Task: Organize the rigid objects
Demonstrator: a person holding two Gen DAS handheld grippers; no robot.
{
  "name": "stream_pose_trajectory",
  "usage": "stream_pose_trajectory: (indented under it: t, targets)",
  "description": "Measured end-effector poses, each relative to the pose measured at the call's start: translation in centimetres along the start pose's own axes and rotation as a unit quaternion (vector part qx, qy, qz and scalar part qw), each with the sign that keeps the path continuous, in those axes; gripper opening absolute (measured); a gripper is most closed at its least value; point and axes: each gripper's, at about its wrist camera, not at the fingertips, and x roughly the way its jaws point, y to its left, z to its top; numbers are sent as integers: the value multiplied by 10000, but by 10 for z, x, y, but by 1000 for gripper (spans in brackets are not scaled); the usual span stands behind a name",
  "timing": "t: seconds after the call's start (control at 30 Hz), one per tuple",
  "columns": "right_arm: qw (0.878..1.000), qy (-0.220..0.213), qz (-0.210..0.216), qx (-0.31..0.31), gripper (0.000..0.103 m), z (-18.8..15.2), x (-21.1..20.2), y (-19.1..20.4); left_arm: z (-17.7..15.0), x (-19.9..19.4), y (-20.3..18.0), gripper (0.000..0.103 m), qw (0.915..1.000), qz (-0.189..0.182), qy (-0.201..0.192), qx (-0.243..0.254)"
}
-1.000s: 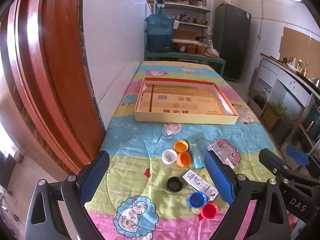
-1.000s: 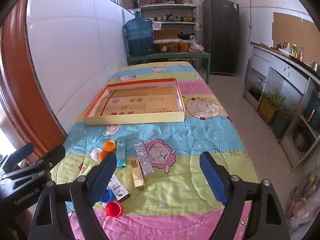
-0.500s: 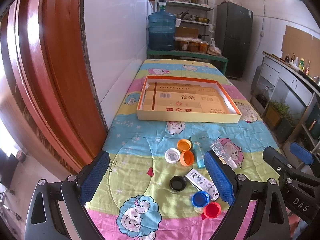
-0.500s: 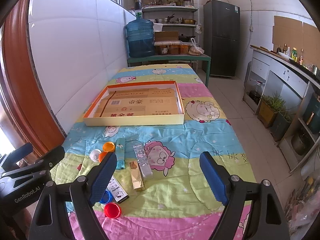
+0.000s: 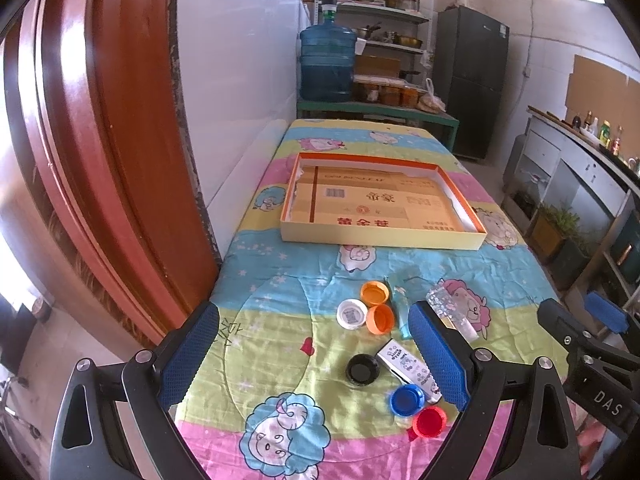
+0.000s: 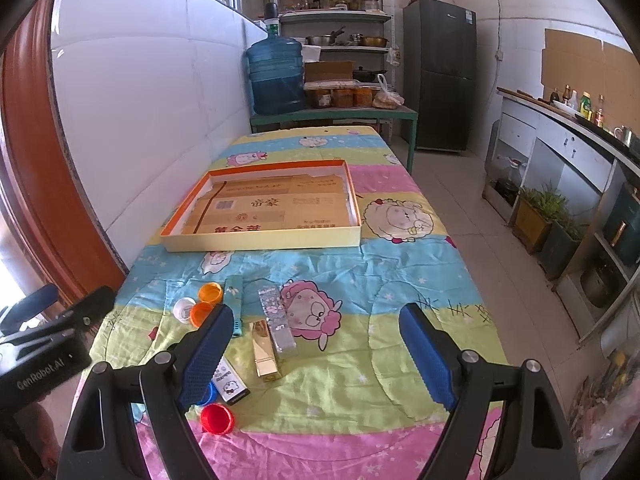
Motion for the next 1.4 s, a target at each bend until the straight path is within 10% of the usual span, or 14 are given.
stream_pose_trajectory:
  t: [0.43, 1.4]
  targets:
    - [10000, 71, 50, -5, 85, -2, 6, -2, -1, 14, 0, 96, 9990, 32, 427, 131]
    - [9999, 62, 75, -59, 85, -2, 5, 4, 0, 2, 6, 95, 9999, 131, 34, 81]
